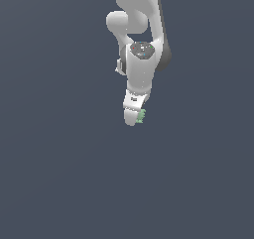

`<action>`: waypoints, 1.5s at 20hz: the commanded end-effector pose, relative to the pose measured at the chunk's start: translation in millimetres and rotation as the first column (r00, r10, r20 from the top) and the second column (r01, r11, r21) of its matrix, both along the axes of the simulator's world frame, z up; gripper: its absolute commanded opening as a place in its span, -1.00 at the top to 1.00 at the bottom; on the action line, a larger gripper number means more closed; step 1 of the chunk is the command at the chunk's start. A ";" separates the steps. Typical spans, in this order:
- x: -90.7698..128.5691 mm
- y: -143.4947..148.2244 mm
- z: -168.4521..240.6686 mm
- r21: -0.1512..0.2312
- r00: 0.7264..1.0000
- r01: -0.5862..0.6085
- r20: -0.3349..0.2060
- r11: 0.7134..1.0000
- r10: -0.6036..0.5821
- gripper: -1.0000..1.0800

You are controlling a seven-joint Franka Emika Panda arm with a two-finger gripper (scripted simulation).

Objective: Pick up the object and move it to a goal position.

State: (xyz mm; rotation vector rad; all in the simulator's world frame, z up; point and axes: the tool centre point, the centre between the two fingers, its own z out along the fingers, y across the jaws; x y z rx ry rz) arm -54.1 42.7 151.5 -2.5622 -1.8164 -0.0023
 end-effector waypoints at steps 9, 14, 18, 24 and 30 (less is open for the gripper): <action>19.5 -41.1 108.6 0.003 1.000 -0.001 0.000 1.000 0.001 1.00; 29.2 -60.6 158.5 0.003 1.000 -0.002 0.000 1.000 0.002 1.00; 37.3 -76.1 197.1 0.002 1.000 -0.001 0.000 1.000 0.001 1.00; 48.3 -95.9 246.4 0.001 1.000 0.000 0.000 1.000 0.000 1.00; 57.9 -111.9 285.6 -0.001 1.000 0.002 -0.001 1.000 -0.002 1.00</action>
